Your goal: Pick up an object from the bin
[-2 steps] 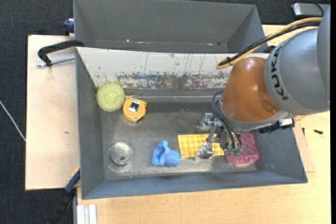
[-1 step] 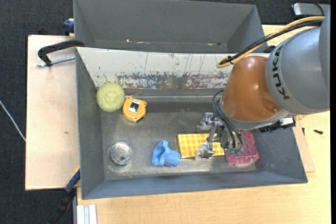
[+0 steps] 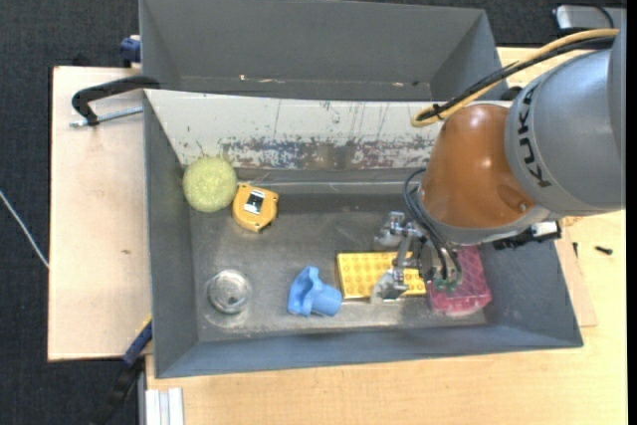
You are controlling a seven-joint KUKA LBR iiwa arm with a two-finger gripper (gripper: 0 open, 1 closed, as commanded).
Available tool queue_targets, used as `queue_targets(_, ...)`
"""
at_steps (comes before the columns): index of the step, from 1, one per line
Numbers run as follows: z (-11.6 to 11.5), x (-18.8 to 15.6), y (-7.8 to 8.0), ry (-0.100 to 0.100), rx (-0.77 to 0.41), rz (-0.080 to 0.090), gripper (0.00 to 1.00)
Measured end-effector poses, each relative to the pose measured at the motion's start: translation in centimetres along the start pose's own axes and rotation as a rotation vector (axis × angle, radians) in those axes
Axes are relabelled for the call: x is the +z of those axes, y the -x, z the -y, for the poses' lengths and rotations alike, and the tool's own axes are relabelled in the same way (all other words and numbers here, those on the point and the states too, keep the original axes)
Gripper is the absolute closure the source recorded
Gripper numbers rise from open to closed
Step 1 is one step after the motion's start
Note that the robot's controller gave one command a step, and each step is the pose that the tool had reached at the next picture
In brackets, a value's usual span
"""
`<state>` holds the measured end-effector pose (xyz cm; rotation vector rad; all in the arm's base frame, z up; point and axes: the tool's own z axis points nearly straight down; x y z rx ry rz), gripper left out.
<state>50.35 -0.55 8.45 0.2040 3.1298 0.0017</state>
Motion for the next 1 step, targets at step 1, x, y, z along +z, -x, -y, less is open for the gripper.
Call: queue_targets(1,-0.01,-0.55,-0.06,0.0,0.0,-0.003,1.0)
